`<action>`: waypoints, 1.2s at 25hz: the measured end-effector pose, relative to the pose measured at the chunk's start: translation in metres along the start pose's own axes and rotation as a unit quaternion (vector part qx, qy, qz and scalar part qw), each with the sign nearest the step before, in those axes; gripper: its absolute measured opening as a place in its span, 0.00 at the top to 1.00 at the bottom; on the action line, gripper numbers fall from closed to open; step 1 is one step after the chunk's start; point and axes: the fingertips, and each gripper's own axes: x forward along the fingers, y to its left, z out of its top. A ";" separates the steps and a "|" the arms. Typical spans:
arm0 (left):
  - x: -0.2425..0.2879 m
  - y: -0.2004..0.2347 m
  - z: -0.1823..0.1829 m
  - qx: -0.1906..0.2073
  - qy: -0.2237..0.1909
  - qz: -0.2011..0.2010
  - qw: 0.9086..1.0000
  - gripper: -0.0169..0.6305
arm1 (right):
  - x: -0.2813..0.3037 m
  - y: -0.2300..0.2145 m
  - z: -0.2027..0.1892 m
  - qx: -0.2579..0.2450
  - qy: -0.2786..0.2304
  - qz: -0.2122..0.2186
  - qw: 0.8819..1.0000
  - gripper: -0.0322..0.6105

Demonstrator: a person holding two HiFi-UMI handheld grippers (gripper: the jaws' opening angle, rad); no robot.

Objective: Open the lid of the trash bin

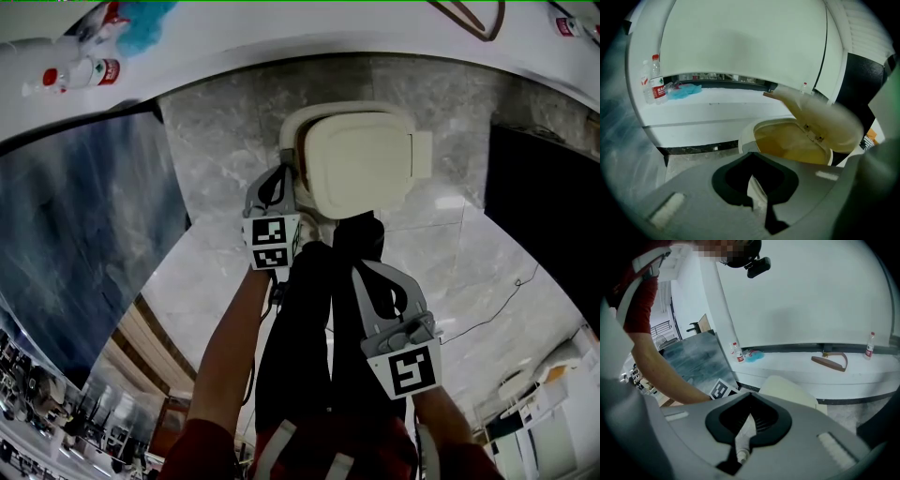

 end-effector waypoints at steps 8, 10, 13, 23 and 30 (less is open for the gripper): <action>-0.001 -0.002 0.000 0.008 -0.004 -0.001 1.000 0.96 | -0.004 0.003 0.004 -0.004 -0.005 -0.002 1.000 0.95; -0.001 -0.002 -0.001 0.004 -0.007 0.005 1.000 0.96 | -0.005 0.003 0.004 -0.006 -0.004 -0.002 1.000 0.95; -0.002 -0.002 0.002 0.008 -0.009 0.008 1.000 0.96 | -0.006 0.003 0.005 -0.009 -0.006 -0.003 1.000 0.95; -0.013 -0.007 -0.005 -0.027 0.029 -0.009 0.999 0.97 | -0.020 -0.002 0.015 -0.017 -0.013 -0.010 1.000 0.95; -0.062 -0.017 -0.003 -0.047 0.035 -0.024 0.998 0.97 | -0.034 -0.001 0.044 -0.044 -0.027 -0.023 0.998 0.95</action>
